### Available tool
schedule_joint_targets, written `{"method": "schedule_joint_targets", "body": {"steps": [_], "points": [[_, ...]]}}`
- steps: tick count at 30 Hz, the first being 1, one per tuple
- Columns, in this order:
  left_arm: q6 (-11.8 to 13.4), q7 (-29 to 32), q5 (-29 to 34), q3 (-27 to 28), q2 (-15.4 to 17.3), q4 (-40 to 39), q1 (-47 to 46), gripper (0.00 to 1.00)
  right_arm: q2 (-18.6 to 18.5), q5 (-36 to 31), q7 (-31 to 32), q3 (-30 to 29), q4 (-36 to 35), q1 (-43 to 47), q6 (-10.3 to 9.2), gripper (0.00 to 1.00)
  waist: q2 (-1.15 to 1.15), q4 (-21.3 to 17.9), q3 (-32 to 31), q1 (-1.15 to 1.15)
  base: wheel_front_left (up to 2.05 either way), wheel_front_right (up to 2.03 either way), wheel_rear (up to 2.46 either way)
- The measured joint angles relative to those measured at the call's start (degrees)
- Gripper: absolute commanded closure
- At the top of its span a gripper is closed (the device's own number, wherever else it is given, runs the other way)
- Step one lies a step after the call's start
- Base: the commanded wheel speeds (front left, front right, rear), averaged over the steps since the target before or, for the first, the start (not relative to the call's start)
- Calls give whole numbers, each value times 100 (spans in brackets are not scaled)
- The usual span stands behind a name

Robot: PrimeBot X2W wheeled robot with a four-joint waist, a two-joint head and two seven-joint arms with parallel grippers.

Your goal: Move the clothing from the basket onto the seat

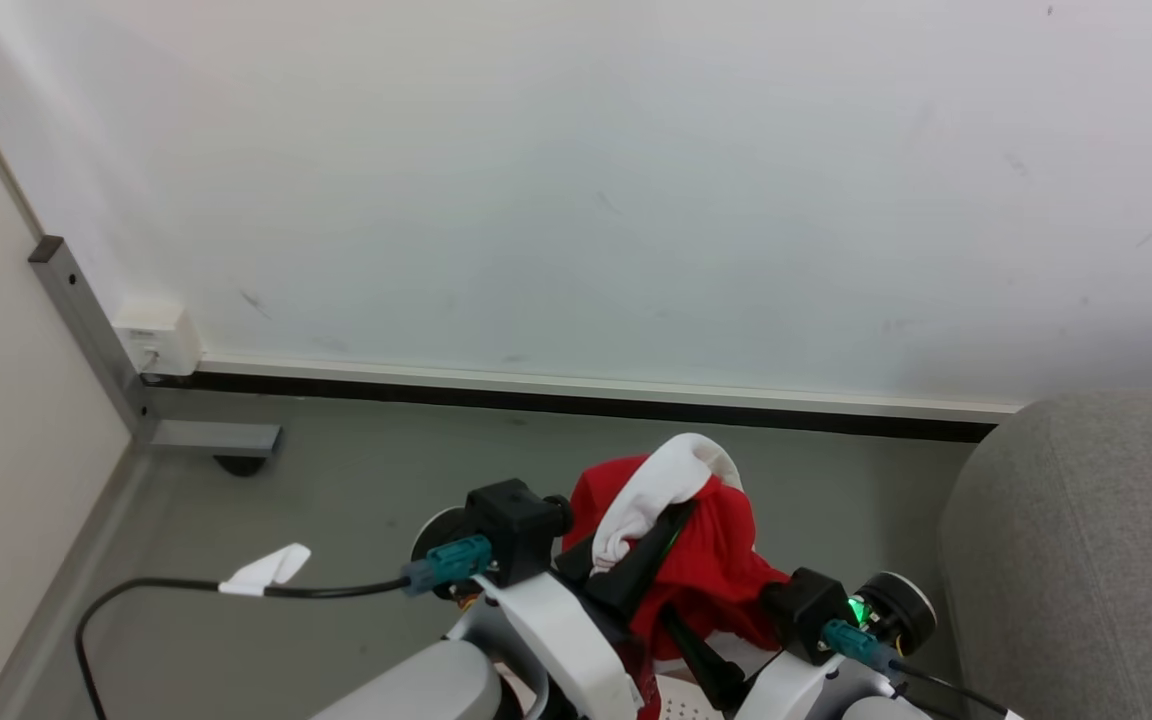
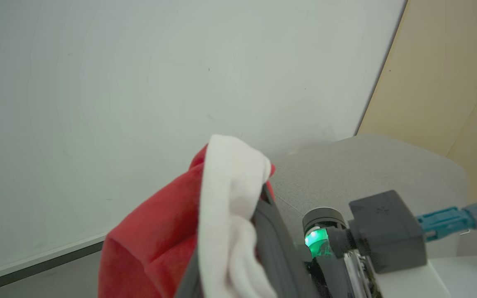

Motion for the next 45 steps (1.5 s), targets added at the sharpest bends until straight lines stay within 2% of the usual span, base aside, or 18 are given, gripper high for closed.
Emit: {"method": "schedule_joint_targets", "body": {"steps": [1, 2, 3, 11, 16, 17, 18, 19, 20, 30, 36, 45], "points": [[-3, 13, 0, -13, -7, -7, 3, 100, -4, 100, -36, 67, 30, -34, 0, 29, 0, 25, -2, 0, 0, 0, 0], [-3, 14, -1, -22, -8, -15, 8, 100, -5, 211, -47, 166, 41, -62, 0, 76, 0, 47, -6, 0, 0, 0, 0], [0, 14, -2, -21, -5, -23, 14, 100, 0, 305, -89, 260, 35, -86, 0, 100, 0, 64, -8, 0, 0, 0, 0], [86, -10, -37, 65, 79, 0, 79, 100, 14, 665, -202, 471, 3, -194, 0, 100, 0, -4, 4, 0, 0, 0, 0], [134, -51, -70, 85, 87, 10, 141, 100, 15, 984, -226, -57, -587, 76, 0, 100, 0, -88, 24, 0, 0, 0, 0], [138, -56, -71, 88, 96, 11, 171, 87, 18, 989, -227, -165, -709, 216, 0, 100, 0, -105, 37, 0, 0, 0, 0], [154, -63, -70, 83, 107, 16, 199, 65, 16, 989, -226, -286, -808, 348, 0, 100, 0, -122, 51, 0, 0, 0, 0], [159, -70, -68, 71, 110, 8, 213, 35, 18, 981, -226, -402, -922, 463, 0, 100, 0, -141, 68, 0, 0, 0, 0], [162, -87, -67, 75, 97, -24, 222, 0, 16, 964, -226, -555, -1025, 550, 0, 100, 0, -161, 88, 0, 0, 0, 0], [193, -162, 42, -63, 76, -259, 302, 0, 15, 705, -227, -1694, -1607, 751, 0, 100, 0, -726, 332, 0, 0, 0, 0], [233, -132, 210, -186, 144, -264, 308, 0, 11, 433, -229, -2493, -2011, 714, 0, 100, 0, -1304, 522, 0, 0, 0, 0], [315, -191, 489, -211, 289, -264, 213, 0, -58, 157, -229, -3218, -2510, 902, 0, 100, 0, -2290, 712, 0, 0, 0, 0]]}}
